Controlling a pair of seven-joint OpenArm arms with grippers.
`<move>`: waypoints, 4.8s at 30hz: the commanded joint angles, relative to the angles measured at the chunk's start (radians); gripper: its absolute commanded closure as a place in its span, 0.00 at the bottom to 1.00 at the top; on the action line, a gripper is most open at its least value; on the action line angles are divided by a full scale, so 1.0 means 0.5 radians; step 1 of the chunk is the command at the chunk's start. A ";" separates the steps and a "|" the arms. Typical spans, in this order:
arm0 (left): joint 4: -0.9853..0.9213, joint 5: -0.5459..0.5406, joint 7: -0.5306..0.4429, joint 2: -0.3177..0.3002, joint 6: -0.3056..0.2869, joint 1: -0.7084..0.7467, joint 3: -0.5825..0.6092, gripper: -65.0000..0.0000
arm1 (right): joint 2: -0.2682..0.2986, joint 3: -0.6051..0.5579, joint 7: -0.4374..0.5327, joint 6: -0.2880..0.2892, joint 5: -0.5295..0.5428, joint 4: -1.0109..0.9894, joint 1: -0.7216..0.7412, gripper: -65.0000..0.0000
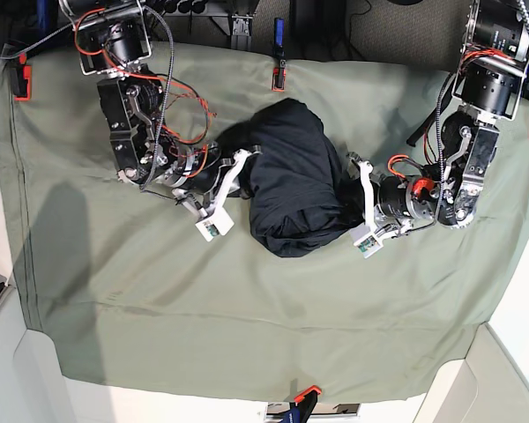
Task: Fold the T-shirt properly
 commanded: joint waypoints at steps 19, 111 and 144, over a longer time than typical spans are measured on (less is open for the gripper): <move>0.343 -0.192 0.254 -0.182 0.007 -0.043 -0.011 1.00 | -0.020 0.068 -0.237 0.022 -0.078 0.461 -0.142 1.00; 1.488 -0.537 0.472 -0.554 0.007 1.905 -1.162 1.00 | 0.593 0.470 -0.292 0.059 0.098 1.761 -1.228 1.00; -0.464 0.490 0.130 -0.201 0.229 1.619 0.120 1.00 | 0.762 0.732 -0.703 -0.100 0.097 -0.163 -1.505 1.00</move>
